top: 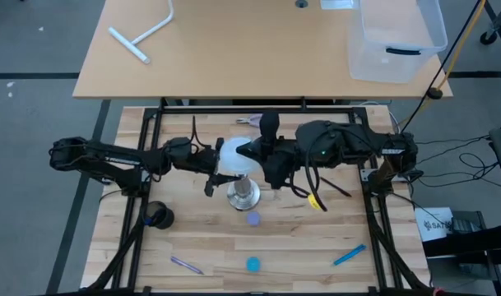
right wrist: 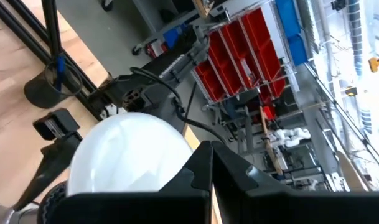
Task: Screw lightbulb
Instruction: Remove the lightbulb from the silver lamp socket
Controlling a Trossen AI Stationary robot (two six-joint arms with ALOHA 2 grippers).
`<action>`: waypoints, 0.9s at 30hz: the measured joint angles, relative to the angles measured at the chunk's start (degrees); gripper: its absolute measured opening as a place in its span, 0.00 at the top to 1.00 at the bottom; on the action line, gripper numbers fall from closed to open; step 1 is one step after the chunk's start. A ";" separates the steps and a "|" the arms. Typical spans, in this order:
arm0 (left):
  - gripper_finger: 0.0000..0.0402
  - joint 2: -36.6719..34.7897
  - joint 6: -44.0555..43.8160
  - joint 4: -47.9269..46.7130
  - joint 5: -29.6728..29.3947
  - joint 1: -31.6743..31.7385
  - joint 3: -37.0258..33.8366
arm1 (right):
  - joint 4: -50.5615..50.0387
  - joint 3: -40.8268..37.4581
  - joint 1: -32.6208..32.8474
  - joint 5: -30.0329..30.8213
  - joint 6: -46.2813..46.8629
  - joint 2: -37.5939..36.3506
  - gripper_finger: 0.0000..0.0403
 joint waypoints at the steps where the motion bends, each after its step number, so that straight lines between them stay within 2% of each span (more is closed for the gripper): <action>1: 0.44 -0.33 0.10 -0.39 -0.46 -0.17 0.02 | 0.02 0.02 0.49 0.94 0.00 0.00 1.00; 8: 0.44 -7.75 2.08 -8.84 -5.63 -2.30 0.11 | -2.63 0.07 5.11 14.26 0.44 -0.09 1.00; 12: 0.44 -13.45 4.50 -13.26 -9.86 -4.50 0.11 | -6.96 0.09 8.58 21.81 4.96 -0.09 1.00; 16: 0.44 -18.36 7.88 -13.33 -11.37 -6.10 0.15 | -13.55 0.11 10.86 25.17 15.07 -0.09 1.00; 20: 0.44 -22.37 9.28 -12.96 -11.68 -6.16 0.21 | -19.97 -0.10 11.40 25.70 27.22 -0.11 1.00; 25: 0.44 -24.16 9.30 -13.10 -12.03 -6.16 0.22 | -24.29 -2.34 11.37 31.58 37.92 -0.18 1.00; 27: 0.44 -24.22 9.32 -13.06 -12.01 -6.16 0.22 | -25.11 -3.99 11.02 32.07 41.54 -0.49 1.00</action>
